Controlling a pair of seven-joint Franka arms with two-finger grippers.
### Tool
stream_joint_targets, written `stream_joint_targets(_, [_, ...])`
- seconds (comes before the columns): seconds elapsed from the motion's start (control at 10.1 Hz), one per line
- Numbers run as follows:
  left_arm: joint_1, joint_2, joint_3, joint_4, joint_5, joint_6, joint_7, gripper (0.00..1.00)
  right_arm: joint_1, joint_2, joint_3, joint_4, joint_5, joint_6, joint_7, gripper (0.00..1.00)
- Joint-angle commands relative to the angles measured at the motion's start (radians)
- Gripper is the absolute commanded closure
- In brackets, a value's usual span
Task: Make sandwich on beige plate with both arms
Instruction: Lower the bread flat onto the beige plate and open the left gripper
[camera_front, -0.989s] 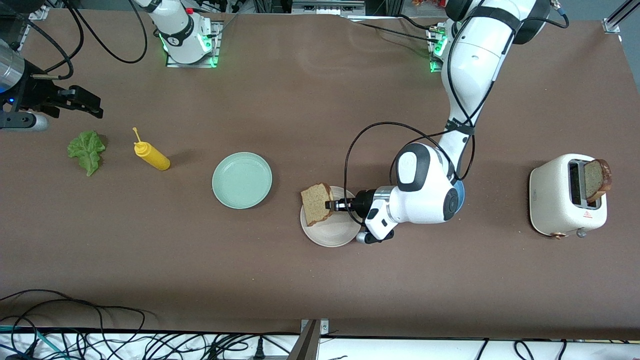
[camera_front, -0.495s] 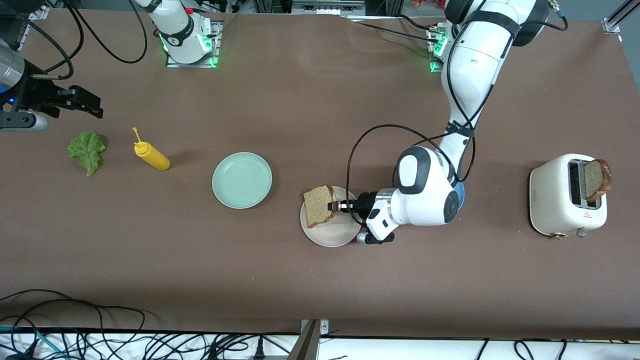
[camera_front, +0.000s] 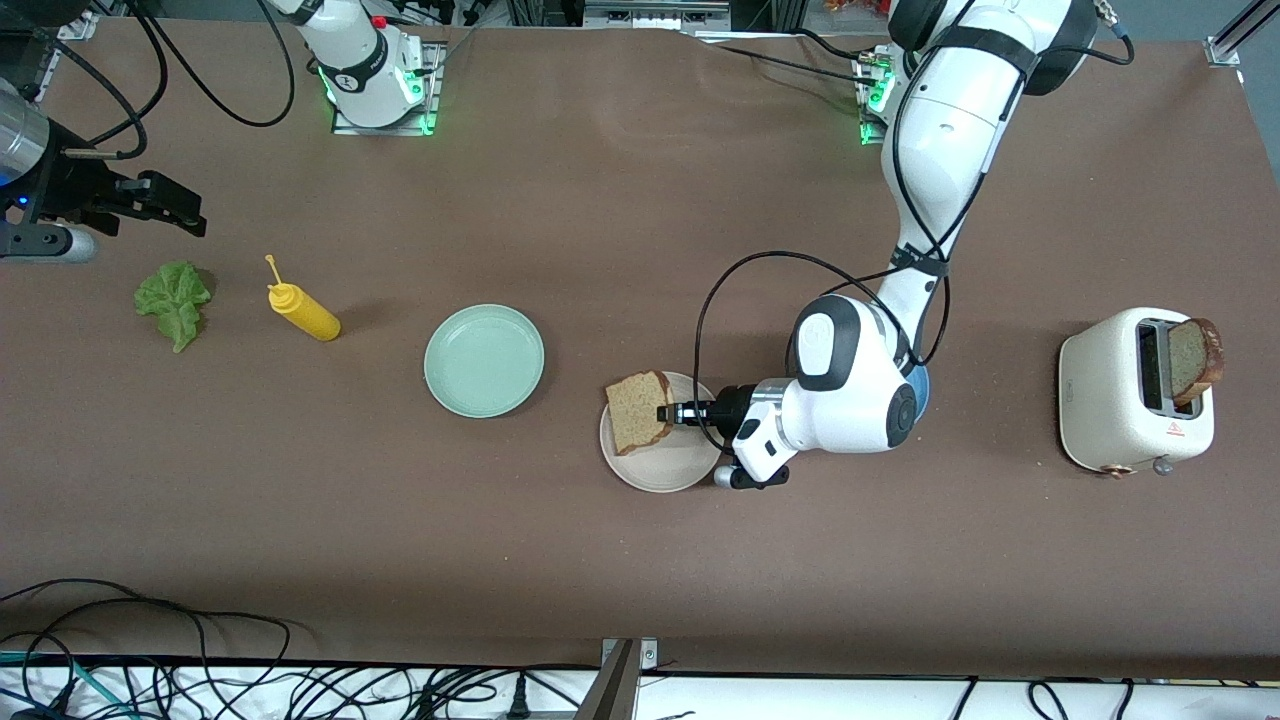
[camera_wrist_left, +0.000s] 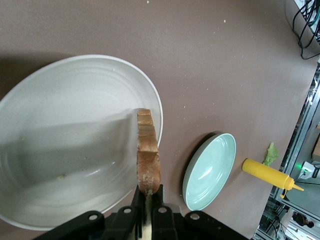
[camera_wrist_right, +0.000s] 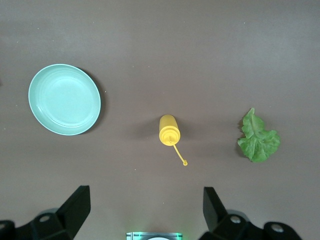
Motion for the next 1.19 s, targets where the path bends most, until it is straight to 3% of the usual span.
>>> stream_joint_targets(0.0, [0.007,0.011,0.01,0.017,-0.03,-0.004,0.078,0.31,-0.003,0.001,0.001,0.015,0.01,-0.017,0.003,0.0])
stream_joint_targets(0.3, [0.024,0.02,0.01,0.012,-0.03,-0.004,0.124,0.13,-0.003,0.001,0.001,0.015,0.01,-0.017,0.003,0.0])
stream_joint_targets(0.69, [0.043,0.02,0.019,0.012,-0.007,-0.004,0.138,0.08,-0.001,0.001,0.002,0.016,0.012,-0.015,0.012,0.0])
stream_joint_targets(0.79, [0.053,0.014,0.019,0.012,0.014,-0.005,0.146,0.0,-0.001,0.001,0.002,0.016,0.012,-0.015,0.013,0.0])
stream_joint_targets(1.09, [0.087,-0.006,0.025,0.011,0.141,-0.01,0.137,0.0,0.002,0.004,0.004,0.012,0.012,0.009,0.056,0.0])
